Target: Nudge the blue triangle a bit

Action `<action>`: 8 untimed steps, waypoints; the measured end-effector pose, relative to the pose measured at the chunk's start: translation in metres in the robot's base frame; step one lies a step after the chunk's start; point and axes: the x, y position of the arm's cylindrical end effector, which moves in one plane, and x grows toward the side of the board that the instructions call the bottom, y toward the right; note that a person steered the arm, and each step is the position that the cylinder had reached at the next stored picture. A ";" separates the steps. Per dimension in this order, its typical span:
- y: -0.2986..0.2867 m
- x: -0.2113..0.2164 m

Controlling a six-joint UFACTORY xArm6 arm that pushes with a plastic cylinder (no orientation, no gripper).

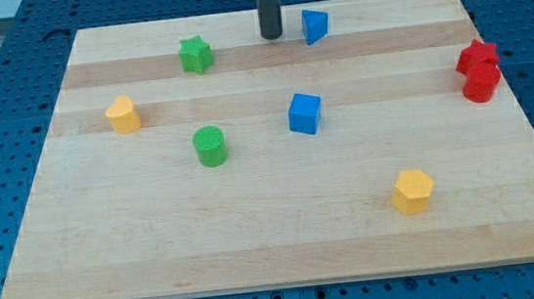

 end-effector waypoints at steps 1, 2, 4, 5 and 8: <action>0.001 0.000; 0.013 0.000; 0.024 0.000; 0.033 0.000; 0.041 -0.011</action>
